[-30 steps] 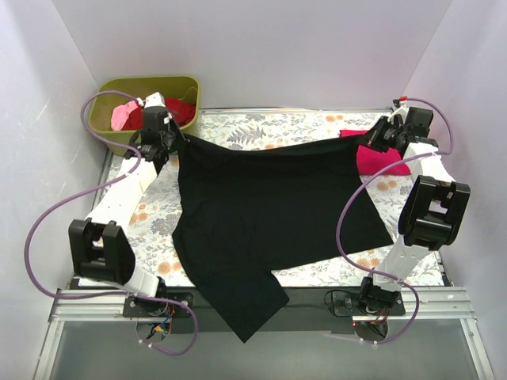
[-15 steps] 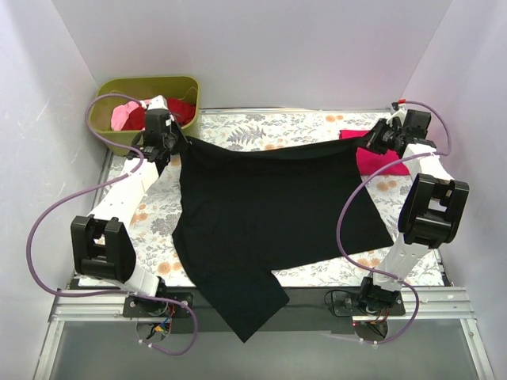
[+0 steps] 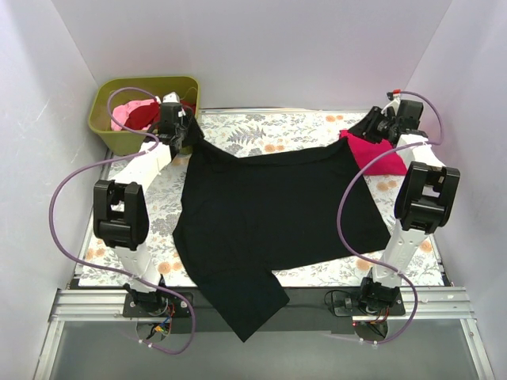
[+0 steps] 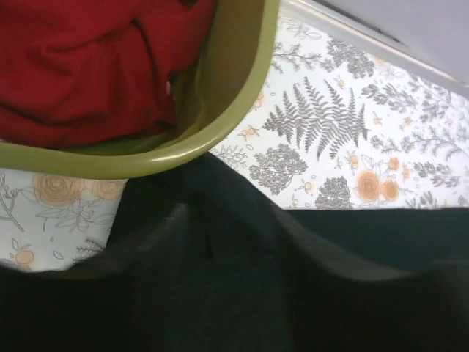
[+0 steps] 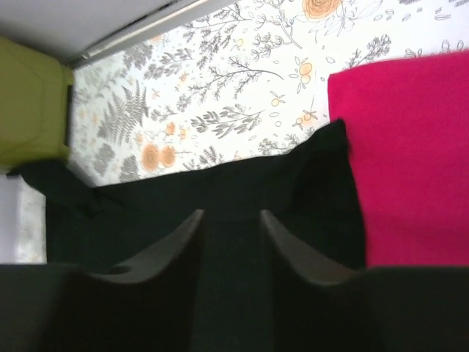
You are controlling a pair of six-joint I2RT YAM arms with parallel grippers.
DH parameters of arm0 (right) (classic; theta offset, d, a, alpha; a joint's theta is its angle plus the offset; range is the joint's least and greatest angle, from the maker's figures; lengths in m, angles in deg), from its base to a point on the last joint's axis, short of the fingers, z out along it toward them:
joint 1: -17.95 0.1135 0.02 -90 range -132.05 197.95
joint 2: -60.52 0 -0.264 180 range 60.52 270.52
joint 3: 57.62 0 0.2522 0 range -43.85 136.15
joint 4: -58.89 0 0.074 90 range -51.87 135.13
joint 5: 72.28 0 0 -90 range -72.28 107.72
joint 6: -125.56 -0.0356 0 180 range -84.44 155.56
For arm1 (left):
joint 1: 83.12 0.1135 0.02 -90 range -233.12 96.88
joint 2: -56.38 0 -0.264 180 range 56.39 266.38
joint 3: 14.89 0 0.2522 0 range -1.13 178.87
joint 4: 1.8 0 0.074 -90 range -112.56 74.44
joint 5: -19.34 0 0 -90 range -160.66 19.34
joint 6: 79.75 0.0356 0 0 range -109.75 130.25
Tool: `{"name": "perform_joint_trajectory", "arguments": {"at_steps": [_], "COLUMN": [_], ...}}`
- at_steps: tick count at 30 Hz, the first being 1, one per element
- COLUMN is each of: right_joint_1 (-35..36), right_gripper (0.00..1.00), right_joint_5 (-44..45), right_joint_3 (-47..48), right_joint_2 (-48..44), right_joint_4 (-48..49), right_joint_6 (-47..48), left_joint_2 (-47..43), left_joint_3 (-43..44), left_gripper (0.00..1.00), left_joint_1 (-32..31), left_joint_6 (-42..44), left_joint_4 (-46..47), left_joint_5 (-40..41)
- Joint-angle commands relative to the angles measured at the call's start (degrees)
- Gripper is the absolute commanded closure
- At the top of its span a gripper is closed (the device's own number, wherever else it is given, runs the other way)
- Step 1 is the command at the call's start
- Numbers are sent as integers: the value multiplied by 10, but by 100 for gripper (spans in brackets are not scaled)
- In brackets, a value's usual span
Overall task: Fold and stack the t-shirts
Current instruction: Flatten the tshirt out
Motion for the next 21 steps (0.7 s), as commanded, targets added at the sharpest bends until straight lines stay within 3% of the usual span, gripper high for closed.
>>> {"name": "perform_joint_trajectory", "arguments": {"at_steps": [1, 2, 3, 6, 9, 10, 12, 15, 21], "right_joint_1": [23, 33, 39, 66, 97, 104, 129, 155, 156], "right_gripper": [60, 50, 48, 46, 50, 50, 52, 55, 62], "right_joint_5": [33, 61, 72, 91, 96, 91, 73, 66, 49], "right_joint_3": [-4, -42, -61, -147, -233, -252, -310, -388, -467], "right_joint_2": [-45, -79, -96, -162, -221, -234, -263, -295, -311], "right_joint_4": [20, 18, 19, 15, 6, 6, 5, 2, 3], "right_joint_6": [27, 33, 44, 55, 68, 69, 68, 76, 93], "left_joint_2": [-72, -90, -131, -199, -284, -315, -338, -329, -251], "left_joint_3": [-1, -18, -35, -101, -179, -197, -252, -306, -312], "left_gripper": [46, 41, 33, 32, 44, 54, 60, 62, 67], "left_joint_1": [4, 4, 4, 4, 4, 5, 8, 18, 30], "left_joint_6": [-9, -10, -10, -16, -31, -32, -33, -35, -18], "left_joint_4": [22, 21, 17, -15, -55, -66, -81, -88, -51], "left_joint_5": [-19, -18, -11, 5, 33, 53, 73, 74, 65]}}
